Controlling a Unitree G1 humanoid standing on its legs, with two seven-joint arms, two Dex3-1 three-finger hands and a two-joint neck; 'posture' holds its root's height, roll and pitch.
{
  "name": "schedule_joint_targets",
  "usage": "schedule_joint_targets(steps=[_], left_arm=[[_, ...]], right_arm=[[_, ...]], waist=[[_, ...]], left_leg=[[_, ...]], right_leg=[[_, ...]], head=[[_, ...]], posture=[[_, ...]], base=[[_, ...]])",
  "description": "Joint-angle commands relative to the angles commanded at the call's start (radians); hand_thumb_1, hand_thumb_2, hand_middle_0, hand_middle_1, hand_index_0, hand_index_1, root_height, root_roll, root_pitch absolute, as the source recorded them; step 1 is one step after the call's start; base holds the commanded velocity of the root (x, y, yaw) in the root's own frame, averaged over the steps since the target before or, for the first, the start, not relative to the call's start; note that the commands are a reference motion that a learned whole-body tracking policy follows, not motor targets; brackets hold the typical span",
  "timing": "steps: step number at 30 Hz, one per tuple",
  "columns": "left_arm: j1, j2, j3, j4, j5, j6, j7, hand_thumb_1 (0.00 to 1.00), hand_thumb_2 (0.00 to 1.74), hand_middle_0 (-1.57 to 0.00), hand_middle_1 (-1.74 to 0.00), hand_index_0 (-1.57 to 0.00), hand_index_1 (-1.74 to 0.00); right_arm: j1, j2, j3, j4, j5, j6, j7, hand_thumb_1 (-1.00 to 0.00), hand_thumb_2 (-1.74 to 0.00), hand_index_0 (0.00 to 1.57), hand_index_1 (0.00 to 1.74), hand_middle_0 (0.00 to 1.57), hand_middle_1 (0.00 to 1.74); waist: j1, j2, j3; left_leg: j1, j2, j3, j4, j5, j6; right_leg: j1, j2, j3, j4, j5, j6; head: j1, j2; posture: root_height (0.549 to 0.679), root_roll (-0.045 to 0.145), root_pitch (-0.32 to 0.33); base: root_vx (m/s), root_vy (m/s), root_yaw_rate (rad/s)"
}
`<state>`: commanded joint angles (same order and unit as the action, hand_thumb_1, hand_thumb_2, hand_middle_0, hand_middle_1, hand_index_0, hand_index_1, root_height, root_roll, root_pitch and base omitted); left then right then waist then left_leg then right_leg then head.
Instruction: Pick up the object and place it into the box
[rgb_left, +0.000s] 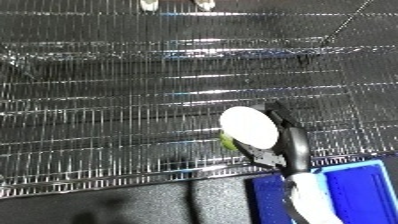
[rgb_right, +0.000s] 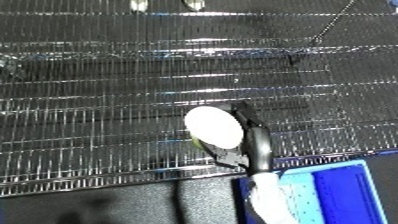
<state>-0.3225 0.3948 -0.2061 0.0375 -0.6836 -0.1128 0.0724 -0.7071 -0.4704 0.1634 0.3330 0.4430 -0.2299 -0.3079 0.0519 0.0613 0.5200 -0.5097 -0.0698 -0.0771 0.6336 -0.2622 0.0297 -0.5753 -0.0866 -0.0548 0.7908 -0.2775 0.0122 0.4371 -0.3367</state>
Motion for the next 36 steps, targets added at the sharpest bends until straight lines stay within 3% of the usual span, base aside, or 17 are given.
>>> schedule_joint_targets(steps=[7, 16, 23, 30, 36], left_arm=[[0.038, -0.008, 0.028, 0.007, 0.005, 0.006, -0.013, 1.0, 1.74, -1.57, -1.74, -1.57, -1.74], [0.089, -0.018, 0.071, 0.011, 0.011, 0.014, -0.031, 1.0, 1.74, -1.57, -1.74, -1.57, -1.74], [0.122, -0.022, 0.091, 0.012, 0.017, 0.02, -0.036, 1.0, 1.74, -1.57, -1.74, -1.57, -1.74], [0.157, -0.039, 0.091, 0.029, 0.001, -0.004, -0.037, 1.0, 1.74, -1.57, -1.74, -1.57, -1.74], [0.171, -0.068, 0.075, 0.065, -0.027, -0.053, -0.046, 1.0, 1.74, -1.57, -1.74, -1.57, -1.74]], right_arm=[[0.125, 0.034, -0.058, -0.207, -0.062, -0.011, -0.015, -1.0, -1.74, 1.57, 1.74, 1.57, 1.74], [0.291, 0.081, -0.134, -0.376, -0.056, -0.064, 0.009, -1.0, -1.74, 1.57, 1.74, 1.57, 1.74], [0.388, 0.099, -0.174, -0.426, -0.024, -0.091, -0.011, -1.0, -1.74, 1.57, 1.74, 1.57, 1.74], [0.477, 0.073, -0.244, -0.407, 0.005, -0.1, -0.042, -1.0, -1.74, 1.57, 1.74, 1.57, 1.74], [0.543, 0.032, -0.319, -0.356, 0.083, -0.127, -0.056, -1.0, -1.74, 1.57, 1.74, 1.57, 1.74]], waist=[[-0.037, -0.022, 0.0], [-0.079, -0.042, -0.001], [-0.108, -0.046, -0.027], [-0.155, -0.026, -0.053], [-0.206, 0.023, -0.063]], left_leg=[[0.079, 0.018, 0.002, -0.033, -0.002, -0.0002], [0.186, 0.045, 0.021, -0.08, 0.001, -0.0089], [0.238, 0.066, 0.042, -0.117, 0.008, -0.0184], [0.296, 0.079, 0.071, -0.164, 0.016, -0.0325], [0.342, 0.072, 0.095, -0.213, 0.03, -0.0427]], right_leg=[[0.073, 0.0075, 0.013, -0.043, 0.006, 0.0054], [0.178, 0.0156, 0.026, -0.098, 0.006, 0.0111], [0.226, 0.015, 0.033, -0.136, 0.007, 0.0139], [0.267, 0.0032, 0.048, -0.186, 0.017, 0.0177], [0.286, 0.0014, 0.07, -0.204, 0.012, 0.0195]], head=[[-0.024, -0.026], [-0.009, -0.045], [0.072, -0.053], [0.206, -0.091], [0.345, -0.133]], posture=[[0.643, 0.044, 0.09], [0.651, 0.046, 0.039], [0.655, 0.049, 0.026], [0.661, 0.063, 0.02], [0.663, 0.073, 0.016]], base=[[-0.031, 0.001, -0.133], [-0.029, -0.009, -0.143], [-0.042, -0.009, -0.147], [-0.025, 0.074, -0.196], [-0.001, 0.146, -0.155]])
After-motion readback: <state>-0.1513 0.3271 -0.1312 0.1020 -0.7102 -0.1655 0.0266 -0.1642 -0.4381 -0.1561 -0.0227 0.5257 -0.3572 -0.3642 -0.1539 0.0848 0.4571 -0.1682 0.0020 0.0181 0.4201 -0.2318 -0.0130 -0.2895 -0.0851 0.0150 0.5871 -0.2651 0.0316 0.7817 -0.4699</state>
